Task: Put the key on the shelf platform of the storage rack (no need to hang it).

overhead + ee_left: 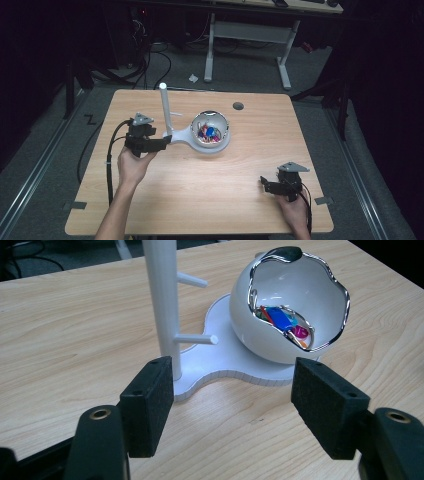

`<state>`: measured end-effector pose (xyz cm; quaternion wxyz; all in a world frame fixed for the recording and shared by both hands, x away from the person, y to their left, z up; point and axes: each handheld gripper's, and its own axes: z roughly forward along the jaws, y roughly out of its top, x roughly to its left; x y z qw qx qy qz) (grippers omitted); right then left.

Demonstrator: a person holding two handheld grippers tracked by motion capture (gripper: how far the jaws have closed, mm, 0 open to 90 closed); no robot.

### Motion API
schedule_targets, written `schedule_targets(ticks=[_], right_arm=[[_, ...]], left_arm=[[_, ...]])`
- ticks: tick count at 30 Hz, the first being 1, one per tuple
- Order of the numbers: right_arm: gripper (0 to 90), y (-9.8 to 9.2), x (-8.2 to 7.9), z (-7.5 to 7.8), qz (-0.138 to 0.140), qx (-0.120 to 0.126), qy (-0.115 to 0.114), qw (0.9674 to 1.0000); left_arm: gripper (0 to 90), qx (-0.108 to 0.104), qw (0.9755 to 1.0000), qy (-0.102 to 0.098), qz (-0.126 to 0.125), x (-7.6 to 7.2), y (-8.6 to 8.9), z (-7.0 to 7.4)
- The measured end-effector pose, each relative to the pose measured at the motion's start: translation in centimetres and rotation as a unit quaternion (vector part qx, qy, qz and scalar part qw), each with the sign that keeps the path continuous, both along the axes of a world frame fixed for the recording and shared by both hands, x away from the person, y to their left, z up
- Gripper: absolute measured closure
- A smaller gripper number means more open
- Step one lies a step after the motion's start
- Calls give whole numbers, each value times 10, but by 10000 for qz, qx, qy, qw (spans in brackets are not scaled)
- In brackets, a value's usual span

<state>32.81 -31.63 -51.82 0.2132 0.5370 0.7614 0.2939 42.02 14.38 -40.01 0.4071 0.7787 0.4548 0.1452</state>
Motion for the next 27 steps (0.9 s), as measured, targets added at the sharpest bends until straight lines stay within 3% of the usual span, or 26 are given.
schedule_targets(ticks=[27], right_arm=[[172, 0, 0, 0, -21, 10, 4, 10000]], left_arm=[[330, -174, 9993, -7, 322, -31, 35, -15]])
